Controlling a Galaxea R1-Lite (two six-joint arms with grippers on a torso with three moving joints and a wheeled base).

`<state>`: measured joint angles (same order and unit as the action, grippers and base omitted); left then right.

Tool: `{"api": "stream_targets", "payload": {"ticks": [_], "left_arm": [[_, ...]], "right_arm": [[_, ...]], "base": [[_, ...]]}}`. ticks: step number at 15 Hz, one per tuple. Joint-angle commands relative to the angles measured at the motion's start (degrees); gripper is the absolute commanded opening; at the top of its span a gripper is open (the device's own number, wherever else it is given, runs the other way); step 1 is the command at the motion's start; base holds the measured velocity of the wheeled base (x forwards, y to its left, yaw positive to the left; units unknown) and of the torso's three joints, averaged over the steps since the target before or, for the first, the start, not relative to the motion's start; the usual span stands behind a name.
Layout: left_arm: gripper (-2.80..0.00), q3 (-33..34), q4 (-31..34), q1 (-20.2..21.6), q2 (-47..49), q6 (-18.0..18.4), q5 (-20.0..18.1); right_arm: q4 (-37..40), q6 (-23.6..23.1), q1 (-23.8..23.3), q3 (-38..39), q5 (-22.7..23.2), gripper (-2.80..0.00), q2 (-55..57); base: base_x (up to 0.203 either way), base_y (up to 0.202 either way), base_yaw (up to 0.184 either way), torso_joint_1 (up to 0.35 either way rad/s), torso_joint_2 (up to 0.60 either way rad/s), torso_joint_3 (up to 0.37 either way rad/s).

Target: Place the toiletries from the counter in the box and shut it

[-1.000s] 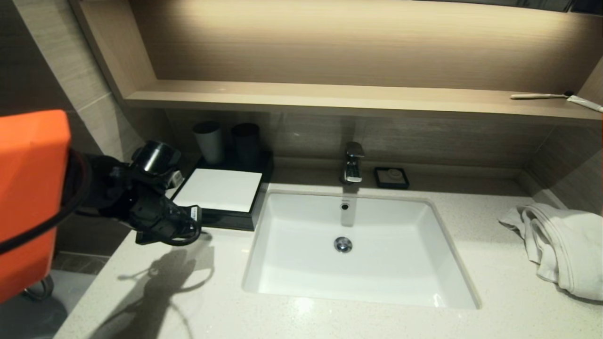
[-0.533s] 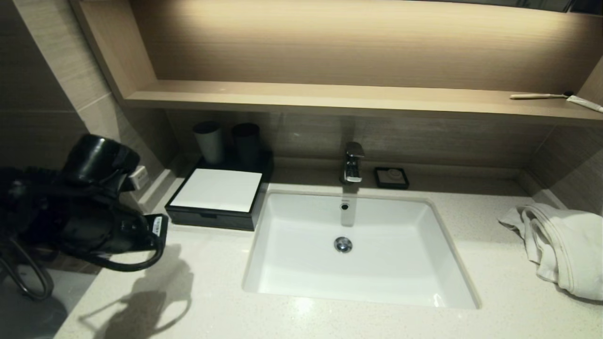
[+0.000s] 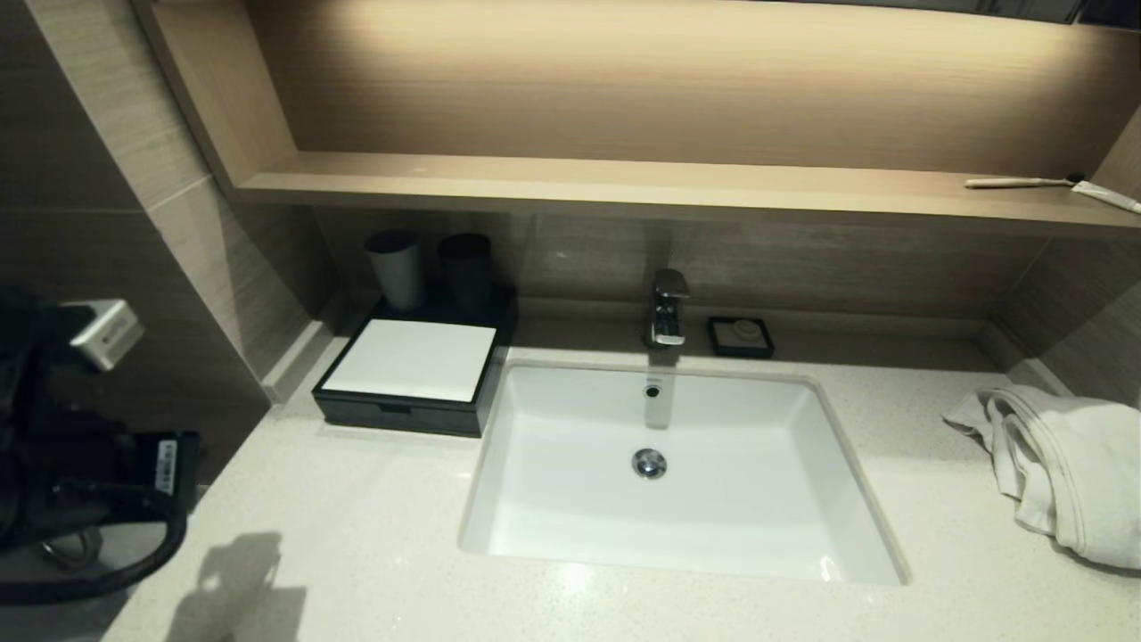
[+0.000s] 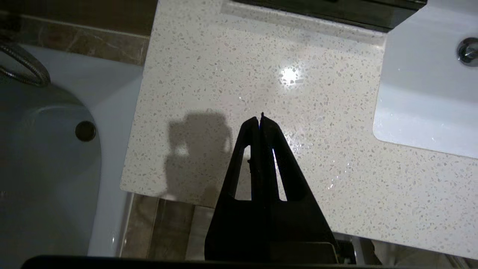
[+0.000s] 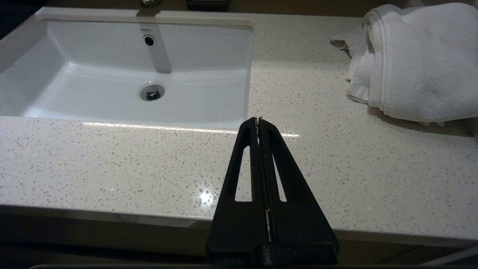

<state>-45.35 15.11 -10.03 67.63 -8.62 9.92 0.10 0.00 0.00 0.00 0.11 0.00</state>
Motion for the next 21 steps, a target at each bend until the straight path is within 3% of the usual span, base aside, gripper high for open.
{"api": "stream_targets", "payload": {"ticks": [1, 4, 10, 14, 18, 21], "left_arm": [[-2.8, 3.8, -2.5, 0.9, -8.1, 1.3, 0.1], [-2.8, 10.3, -6.6, 2.8, -17.3, 4.3, 0.3], [-2.8, 18.0, -7.6, 3.2, -33.2, 5.0, 1.9], [-2.8, 20.2, -7.6, 3.6, -43.9, 5.0, 6.0], [-2.8, 23.4, -7.6, 10.6, -52.4, 5.9, 7.7], [-2.8, 26.3, -7.1, 11.0, -56.9, 6.7, 7.0]], "right_arm": [[0.0, 0.0, 0.0, 0.0, 0.0, -2.8, 0.0], [0.0, 0.0, 0.0, 0.0, 0.1, -2.8, 0.0], [0.0, 0.0, 0.0, 0.0, 0.1, -2.8, 0.0], [0.0, 0.0, 0.0, 0.0, 0.1, -2.8, 0.0], [0.0, 0.0, 0.0, 0.0, 0.0, -2.8, 0.0], [0.0, 0.0, 0.0, 0.0, 0.1, -2.8, 0.0]], "base": [[0.0, 0.0, 0.0, 0.0, 0.0, 0.0], [0.0, 0.0, 0.0, 0.0, 0.0, 0.0], [0.0, 0.0, 0.0, 0.0, 0.0, 0.0], [0.0, 0.0, 0.0, 0.0, 0.0, 0.0], [0.0, 0.0, 0.0, 0.0, 0.0, 0.0], [0.0, 0.0, 0.0, 0.0, 0.0, 0.0]]}}
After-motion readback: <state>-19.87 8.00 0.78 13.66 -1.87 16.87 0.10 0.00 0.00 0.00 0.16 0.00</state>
